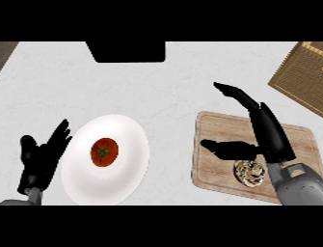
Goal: Pick the cupcake from the cutting board and place it in the basket
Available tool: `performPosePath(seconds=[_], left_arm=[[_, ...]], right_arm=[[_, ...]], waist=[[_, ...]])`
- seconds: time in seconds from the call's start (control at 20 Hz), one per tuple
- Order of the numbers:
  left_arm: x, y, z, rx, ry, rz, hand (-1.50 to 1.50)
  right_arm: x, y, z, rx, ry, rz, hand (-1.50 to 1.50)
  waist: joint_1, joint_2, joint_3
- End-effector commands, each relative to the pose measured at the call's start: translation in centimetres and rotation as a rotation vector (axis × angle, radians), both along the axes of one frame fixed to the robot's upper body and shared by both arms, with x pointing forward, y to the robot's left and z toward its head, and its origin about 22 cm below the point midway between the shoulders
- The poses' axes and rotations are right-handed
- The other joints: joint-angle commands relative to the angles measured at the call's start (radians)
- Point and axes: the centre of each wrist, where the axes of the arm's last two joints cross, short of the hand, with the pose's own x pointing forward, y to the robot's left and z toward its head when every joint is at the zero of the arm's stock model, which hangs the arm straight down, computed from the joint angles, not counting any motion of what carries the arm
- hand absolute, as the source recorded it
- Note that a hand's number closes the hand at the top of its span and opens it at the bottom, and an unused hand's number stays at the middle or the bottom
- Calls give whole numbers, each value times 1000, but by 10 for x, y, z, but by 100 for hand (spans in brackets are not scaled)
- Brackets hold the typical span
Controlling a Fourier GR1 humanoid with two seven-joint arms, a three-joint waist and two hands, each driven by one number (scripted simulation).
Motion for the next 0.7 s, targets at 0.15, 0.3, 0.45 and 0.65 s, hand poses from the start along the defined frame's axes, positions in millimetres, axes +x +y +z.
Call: performPosePath(seconds=[0.15, 0.3, 0.45, 0.65], left_arm=[[-34, 13, -28, 6, 185, 85, 0], [-37, 7, -30, -10, 183, 72, 0], [-39, 23, -24, -7, 174, 77, 0], [-35, 17, -21, -10, 169, 66, 0]], right_arm=[[-4, -38, 67, -491, -5, -204, -150], [-14, -40, 116, -606, 23, -201, -150], [-25, -41, 150, -713, 97, -187, -150], [-40, -42, 170, -814, 278, -83, -150]], waist=[[-41, -6, -12], [-43, -2, -10], [-28, 2, -10], [-33, 6, -8]])
